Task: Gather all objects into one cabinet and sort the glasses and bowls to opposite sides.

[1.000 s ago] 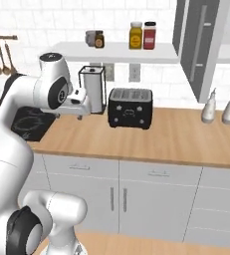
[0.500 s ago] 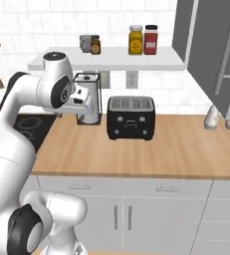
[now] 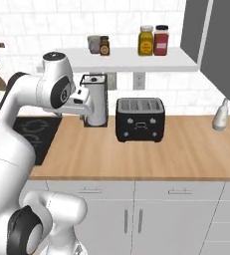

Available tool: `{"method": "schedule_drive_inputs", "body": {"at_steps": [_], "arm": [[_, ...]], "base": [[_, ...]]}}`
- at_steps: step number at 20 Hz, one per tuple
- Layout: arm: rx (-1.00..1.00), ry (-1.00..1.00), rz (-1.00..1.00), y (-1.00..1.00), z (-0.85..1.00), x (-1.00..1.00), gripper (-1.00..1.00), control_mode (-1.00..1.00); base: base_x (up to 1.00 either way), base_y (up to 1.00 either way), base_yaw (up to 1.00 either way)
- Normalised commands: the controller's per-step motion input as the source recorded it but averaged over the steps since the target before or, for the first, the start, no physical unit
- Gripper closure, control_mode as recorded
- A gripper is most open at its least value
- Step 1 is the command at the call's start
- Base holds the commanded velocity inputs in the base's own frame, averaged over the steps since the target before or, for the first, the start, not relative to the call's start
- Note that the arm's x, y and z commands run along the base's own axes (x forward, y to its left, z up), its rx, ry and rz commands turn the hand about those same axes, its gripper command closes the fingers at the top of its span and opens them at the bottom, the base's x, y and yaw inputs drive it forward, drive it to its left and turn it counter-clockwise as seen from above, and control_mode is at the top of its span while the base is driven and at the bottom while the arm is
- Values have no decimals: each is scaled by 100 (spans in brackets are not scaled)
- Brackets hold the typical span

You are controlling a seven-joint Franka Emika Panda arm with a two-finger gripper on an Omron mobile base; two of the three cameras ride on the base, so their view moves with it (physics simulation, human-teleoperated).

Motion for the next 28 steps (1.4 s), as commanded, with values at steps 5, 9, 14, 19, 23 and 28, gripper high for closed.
{"method": "schedule_drive_inputs", "body": {"at_steps": [5, 9, 14, 19, 23, 28], "arm": [[0, 0, 0, 0, 0, 0, -100, 100], [0, 0, 0, 0, 0, 0, -100, 100], [0, 0, 0, 0, 0, 0, -100, 100], [0, 0, 0, 0, 0, 0, -100, 100], [0, 0, 0, 0, 0, 0, -100, 100], [0, 0, 0, 0, 0, 0, -100, 100]], "base": [[48, 37, 0], [28, 44, 0], [25, 55, 0], [36, 46, 0], [26, 16, 0], [4, 0, 0]]}}
